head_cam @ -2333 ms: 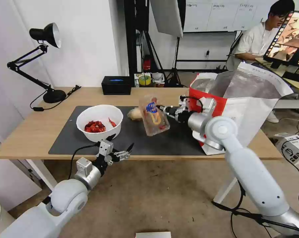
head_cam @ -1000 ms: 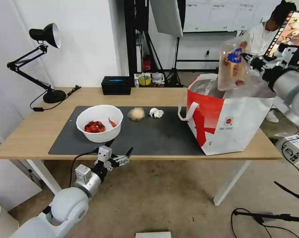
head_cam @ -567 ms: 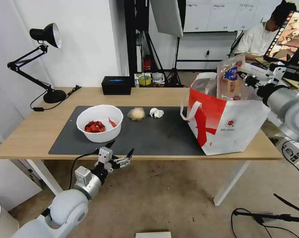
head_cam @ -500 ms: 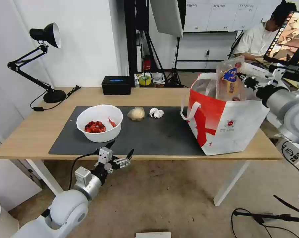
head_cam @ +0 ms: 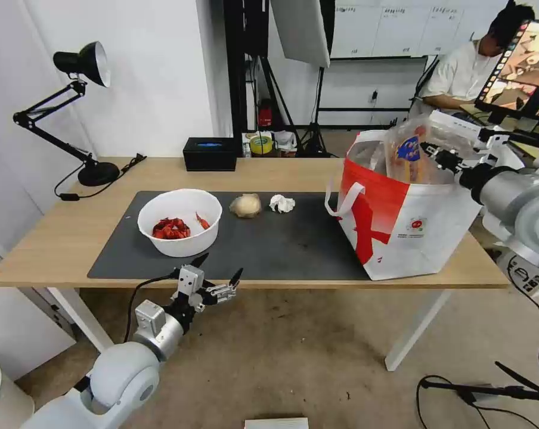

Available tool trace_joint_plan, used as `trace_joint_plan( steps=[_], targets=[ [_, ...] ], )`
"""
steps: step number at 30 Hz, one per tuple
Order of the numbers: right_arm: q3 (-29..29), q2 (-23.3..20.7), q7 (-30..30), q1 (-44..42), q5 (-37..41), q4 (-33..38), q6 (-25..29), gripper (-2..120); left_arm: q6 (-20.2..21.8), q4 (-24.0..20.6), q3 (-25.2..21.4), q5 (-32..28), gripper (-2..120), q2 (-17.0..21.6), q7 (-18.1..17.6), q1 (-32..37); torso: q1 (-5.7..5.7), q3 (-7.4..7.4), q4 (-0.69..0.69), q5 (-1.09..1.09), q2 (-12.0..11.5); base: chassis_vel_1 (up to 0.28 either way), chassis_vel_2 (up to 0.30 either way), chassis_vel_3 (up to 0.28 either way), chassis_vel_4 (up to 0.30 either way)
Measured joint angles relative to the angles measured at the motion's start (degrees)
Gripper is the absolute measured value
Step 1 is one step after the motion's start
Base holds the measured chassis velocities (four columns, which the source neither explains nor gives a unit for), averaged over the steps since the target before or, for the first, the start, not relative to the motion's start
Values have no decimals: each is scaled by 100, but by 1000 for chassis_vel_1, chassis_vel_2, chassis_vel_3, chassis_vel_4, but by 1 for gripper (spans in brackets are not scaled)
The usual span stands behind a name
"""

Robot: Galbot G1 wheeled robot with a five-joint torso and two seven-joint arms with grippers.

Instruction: Pick up the trash from the table and place it into the takeout bag.

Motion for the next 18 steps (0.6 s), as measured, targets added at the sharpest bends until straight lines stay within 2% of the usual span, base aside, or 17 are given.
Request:
trace_joint_plan(
  steps=[2, 3, 4, 6, 7, 10, 11, 14, 18],
  targets=[
    [-2, 0, 0, 14, 4, -1, -8, 31, 0, 0, -2, 0, 100, 1, 0, -1, 0, 0, 0, 0, 0, 0, 0, 0, 0],
    [-6, -2, -6, 28, 9, -3, -16, 37, 0, 7, -6, 0, 100, 2, -1, -2, 0, 0, 0, 0, 0, 0, 0, 0, 0],
    [-6, -2, -6, 28, 9, -3, -16, 37, 0, 7, -6, 0, 100, 2, -1, -2, 0, 0, 0, 0, 0, 0, 0, 0, 0],
    [-17, -4, -38, 37, 11, -9, -27, 49, 1, 13, -15, 0, 100, 4, -1, -11, 0, 0, 0, 0, 0, 0, 0, 0, 0],
    [-17, -4, -38, 37, 11, -9, -27, 49, 1, 13, -15, 0, 100, 4, -1, -11, 0, 0, 0, 0, 0, 0, 0, 0, 0],
    [-37, -18, -133, 52, -1, -10, -28, 64, 0, 30, -16, -10, 100, 17, -1, -51, 0, 0, 0, 0, 0, 0, 0, 0, 0],
    [-37, -18, -133, 52, -1, -10, -28, 64, 0, 30, -16, -10, 100, 17, -1, -51, 0, 0, 0, 0, 0, 0, 0, 0, 0],
    [-78, -40, -371, 124, -47, -8, 16, 79, -1, 38, -25, -21, 100, 19, -1, -70, 0, 0, 0, 0, -1, 0, 0, 0, 0],
    [-137, -68, -740, 166, -241, 36, 193, 87, -7, 42, -44, -26, 100, 18, -1, -68, 0, 0, 0, 0, 0, 0, 0, 0, 0]
  ],
)
